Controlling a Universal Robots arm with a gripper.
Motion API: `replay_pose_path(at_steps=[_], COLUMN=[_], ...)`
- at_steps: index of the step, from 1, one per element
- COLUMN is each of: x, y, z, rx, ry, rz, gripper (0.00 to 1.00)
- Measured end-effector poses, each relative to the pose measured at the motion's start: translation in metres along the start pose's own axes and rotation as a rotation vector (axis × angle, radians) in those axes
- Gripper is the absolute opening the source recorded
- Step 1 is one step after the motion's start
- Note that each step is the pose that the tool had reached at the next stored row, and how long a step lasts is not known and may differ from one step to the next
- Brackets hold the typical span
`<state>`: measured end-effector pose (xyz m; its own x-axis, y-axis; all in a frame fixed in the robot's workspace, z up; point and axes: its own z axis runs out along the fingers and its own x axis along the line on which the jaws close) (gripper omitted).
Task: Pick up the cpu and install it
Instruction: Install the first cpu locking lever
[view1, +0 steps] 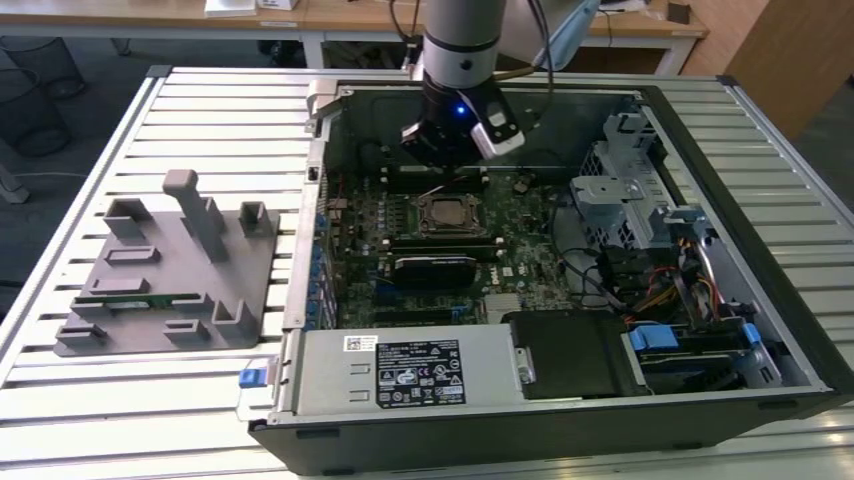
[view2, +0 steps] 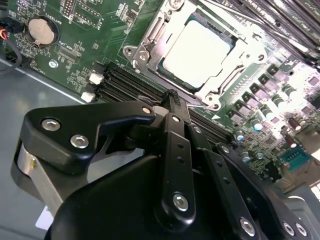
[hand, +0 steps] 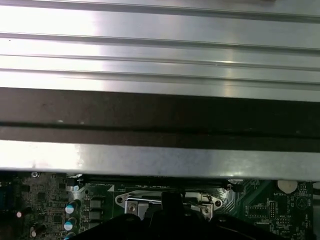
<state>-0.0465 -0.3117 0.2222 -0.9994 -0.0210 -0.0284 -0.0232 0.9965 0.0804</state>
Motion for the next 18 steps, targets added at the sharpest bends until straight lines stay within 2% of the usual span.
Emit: replay_pose_path(at_steps=[8,18], x=[-0.0044,-0.0079], y=[0.0017,0.0031], z=[0.0053,0.0192], rx=[0.0000,0.0001], ry=[0.0000,0.0001], rz=[0.000,0.000], gripper=[0.11,0.11])
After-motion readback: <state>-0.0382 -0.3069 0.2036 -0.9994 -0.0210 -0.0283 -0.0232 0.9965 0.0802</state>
